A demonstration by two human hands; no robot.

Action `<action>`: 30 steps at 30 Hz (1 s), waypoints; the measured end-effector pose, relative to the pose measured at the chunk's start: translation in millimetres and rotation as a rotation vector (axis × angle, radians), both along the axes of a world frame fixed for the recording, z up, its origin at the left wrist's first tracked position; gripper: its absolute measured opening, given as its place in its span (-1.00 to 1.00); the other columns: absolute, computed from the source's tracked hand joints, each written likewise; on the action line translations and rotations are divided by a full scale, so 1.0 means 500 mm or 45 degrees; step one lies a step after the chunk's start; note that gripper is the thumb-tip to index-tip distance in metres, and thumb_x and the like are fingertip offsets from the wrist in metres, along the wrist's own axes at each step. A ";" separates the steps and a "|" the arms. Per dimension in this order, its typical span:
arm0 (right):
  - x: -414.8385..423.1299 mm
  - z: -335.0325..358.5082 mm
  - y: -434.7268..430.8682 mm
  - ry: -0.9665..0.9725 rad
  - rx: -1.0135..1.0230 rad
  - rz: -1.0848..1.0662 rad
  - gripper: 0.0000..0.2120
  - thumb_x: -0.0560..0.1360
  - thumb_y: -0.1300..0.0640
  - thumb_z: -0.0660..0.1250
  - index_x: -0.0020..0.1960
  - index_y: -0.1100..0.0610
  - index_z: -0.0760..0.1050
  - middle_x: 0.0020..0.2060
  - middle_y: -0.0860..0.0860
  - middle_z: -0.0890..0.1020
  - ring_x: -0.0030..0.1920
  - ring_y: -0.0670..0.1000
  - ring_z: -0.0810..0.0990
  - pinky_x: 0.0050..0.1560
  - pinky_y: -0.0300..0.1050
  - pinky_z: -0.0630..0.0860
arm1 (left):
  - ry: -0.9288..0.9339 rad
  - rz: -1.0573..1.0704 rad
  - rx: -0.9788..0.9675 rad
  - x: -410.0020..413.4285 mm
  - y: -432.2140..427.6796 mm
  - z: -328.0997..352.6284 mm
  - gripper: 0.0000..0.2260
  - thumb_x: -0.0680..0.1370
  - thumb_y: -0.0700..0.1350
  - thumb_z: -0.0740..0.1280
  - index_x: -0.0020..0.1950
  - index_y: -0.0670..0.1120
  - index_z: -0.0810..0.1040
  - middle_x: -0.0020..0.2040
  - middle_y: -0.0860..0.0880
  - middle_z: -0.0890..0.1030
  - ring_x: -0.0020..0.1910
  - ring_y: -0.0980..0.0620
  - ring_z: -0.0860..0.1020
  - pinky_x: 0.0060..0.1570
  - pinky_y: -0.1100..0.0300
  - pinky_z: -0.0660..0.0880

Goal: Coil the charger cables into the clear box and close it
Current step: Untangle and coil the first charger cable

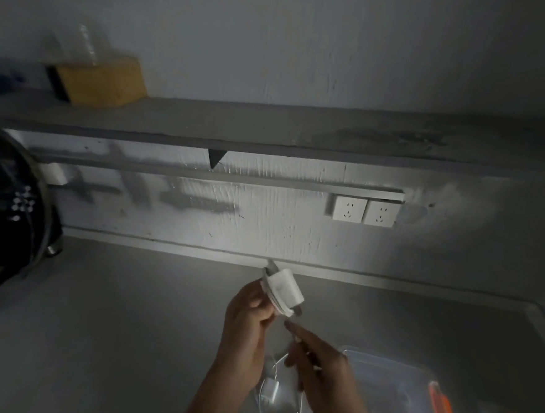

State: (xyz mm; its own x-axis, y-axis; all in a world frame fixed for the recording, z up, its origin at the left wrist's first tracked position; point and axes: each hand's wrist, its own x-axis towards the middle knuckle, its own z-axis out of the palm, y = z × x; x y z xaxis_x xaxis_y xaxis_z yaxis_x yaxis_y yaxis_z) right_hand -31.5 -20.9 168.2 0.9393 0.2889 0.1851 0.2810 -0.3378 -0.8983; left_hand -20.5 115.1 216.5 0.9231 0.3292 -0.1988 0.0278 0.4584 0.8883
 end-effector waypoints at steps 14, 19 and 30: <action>0.014 0.074 -0.062 -0.230 0.282 -0.197 -0.59 0.38 0.22 0.53 0.06 -0.18 0.50 -0.19 -0.04 0.70 -0.22 -0.08 0.70 -0.12 -0.34 0.59 | -0.052 -0.169 0.387 -0.031 -0.047 -0.038 -0.79 0.32 -0.24 0.40 -0.07 -0.07 0.64 -0.10 -0.16 0.70 -0.08 -0.16 0.67 -0.08 -0.07 0.61; 0.008 0.058 -0.029 -0.115 0.728 -0.407 -0.84 0.41 0.15 0.47 -0.05 -0.03 0.58 -0.20 0.08 0.69 -0.26 0.01 0.67 -0.28 -0.14 0.59 | -0.149 -0.094 0.391 -0.033 -0.062 -0.030 -0.83 0.40 -0.22 0.45 -0.03 -0.07 0.63 -0.07 -0.08 0.72 -0.02 -0.05 0.68 -0.13 0.10 0.65; 0.017 0.072 -0.087 -0.332 -0.158 -0.321 -0.70 0.43 0.28 0.47 -0.02 -0.11 0.66 -0.19 -0.20 0.63 -0.27 -0.14 0.62 -0.30 -0.39 0.49 | -0.091 -0.201 0.287 -0.015 -0.026 -0.031 -0.79 0.46 -0.17 0.44 0.08 -0.11 0.61 0.02 -0.22 0.69 0.05 -0.27 0.65 0.03 -0.30 0.60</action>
State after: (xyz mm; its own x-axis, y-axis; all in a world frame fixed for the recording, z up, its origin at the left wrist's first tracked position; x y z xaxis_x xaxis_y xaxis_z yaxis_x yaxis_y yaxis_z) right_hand -22.8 -64.5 204.3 0.9097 0.0896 0.4054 0.3887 -0.5272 -0.7556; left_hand -28.2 102.0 200.8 0.9754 0.2089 -0.0698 0.0171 0.2441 0.9696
